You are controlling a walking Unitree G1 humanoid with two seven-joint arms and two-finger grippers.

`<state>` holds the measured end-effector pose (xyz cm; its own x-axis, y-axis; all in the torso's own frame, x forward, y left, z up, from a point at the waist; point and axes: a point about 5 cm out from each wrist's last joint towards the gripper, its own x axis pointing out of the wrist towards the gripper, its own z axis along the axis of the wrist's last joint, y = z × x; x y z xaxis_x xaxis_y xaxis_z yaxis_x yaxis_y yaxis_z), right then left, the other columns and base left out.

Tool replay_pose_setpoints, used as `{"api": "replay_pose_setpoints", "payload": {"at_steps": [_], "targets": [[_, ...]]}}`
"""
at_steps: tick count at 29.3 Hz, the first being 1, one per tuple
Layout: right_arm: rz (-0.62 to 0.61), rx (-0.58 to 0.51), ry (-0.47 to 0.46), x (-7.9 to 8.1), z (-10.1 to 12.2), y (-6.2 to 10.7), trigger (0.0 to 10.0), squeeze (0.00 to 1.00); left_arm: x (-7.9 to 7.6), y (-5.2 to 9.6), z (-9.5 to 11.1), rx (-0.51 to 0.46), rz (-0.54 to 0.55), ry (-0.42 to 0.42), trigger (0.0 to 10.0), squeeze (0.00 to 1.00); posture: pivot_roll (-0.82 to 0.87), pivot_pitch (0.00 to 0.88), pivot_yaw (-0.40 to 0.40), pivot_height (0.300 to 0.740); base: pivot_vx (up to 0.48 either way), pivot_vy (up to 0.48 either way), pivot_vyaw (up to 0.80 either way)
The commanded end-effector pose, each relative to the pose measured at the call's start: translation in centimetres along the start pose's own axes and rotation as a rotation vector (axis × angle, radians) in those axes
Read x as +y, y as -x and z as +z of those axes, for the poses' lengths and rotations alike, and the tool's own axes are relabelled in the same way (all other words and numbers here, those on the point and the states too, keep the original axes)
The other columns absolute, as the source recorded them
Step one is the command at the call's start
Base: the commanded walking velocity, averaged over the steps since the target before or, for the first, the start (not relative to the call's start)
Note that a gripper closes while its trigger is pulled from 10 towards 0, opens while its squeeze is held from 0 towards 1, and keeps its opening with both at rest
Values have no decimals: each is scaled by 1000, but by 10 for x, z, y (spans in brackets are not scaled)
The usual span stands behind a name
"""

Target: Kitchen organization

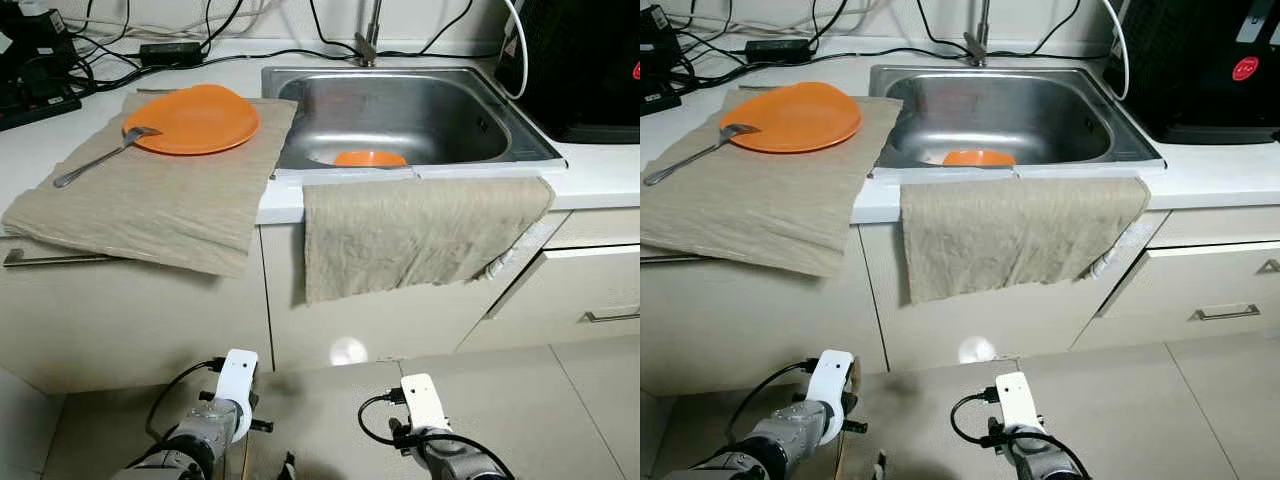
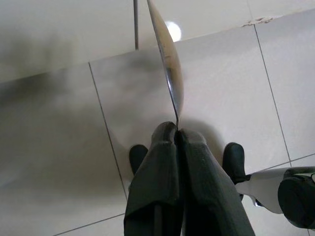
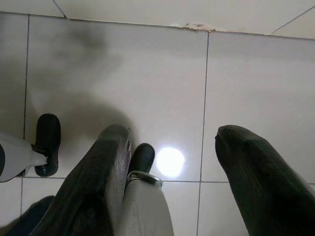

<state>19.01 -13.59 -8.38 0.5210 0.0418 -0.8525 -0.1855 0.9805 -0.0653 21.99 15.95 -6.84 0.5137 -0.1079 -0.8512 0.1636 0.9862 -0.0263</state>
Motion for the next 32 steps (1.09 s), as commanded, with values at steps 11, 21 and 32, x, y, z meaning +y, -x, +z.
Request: {"api": "replay_pose_setpoints", "payload": {"at_steps": [11, 21, 32], "targets": [[-24, 3, 108, -11, 32, -3, 10000, 0, 0, 0, -3, 20, 12, -8, 10000, 0, 78, 0, -27, 740, 0, 0, 0], [-23, 7, 122, -11, 30, -3, 10000, 0, -1, 0, -5, 22, 13, -6, 10000, 0, 100, 0, -33, 740, 0, 0, 0], [-20, 11, 134, -11, 29, -3, 10000, 0, -1, 0, -7, 24, 20, -2, 10000, 0, 112, 0, -39, 740, 0, 0, 0]]}}
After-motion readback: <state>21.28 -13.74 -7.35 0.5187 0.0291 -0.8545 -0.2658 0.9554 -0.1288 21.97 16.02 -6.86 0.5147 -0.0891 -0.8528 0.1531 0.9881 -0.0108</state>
